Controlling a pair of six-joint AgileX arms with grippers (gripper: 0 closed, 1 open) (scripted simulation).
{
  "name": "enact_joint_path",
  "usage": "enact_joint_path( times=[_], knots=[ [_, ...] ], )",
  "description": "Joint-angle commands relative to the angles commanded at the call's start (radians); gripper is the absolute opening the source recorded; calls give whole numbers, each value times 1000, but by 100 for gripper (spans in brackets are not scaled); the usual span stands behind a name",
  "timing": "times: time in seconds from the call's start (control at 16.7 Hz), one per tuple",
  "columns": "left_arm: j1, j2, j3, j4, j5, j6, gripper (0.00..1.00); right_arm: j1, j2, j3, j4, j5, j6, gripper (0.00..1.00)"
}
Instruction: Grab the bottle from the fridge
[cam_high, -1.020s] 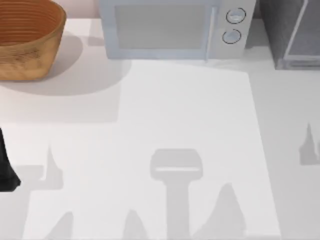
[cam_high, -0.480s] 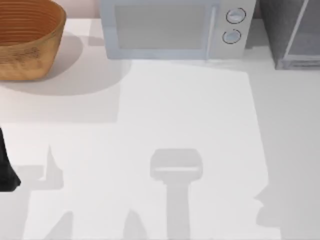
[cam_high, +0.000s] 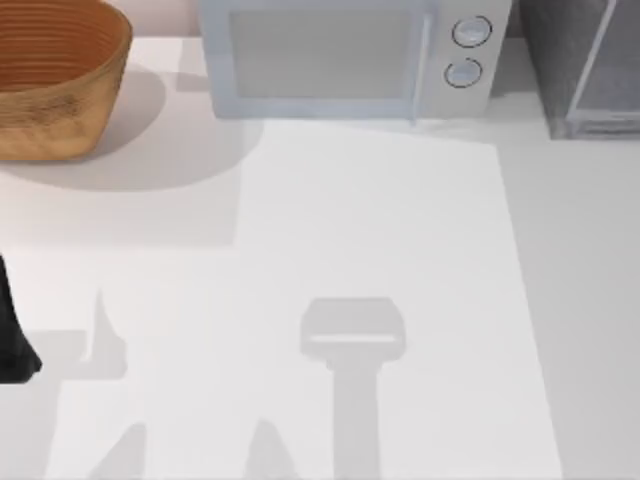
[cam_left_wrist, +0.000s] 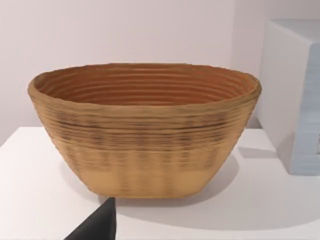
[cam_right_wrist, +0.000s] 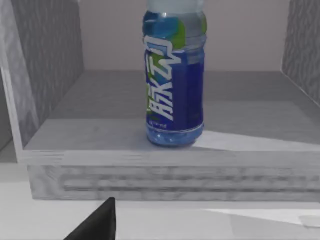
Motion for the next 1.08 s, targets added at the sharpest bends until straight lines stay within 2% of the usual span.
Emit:
enact_joint_path(
  times=[0.3,0.48,0.9,1.08],
  knots=[
    [0,0,0,0,0,0,100,6,-1,-2,-4,3,0,100],
    [0,0,0,0,0,0,100,42,44,68,-33,34,-2,100],
    [0,0,0,0,0,0,100,223,262,519,-246,229,-12,100],
    [0,0,0,0,0,0,100,289,321,650,-329,302,-18,100]
  ],
)
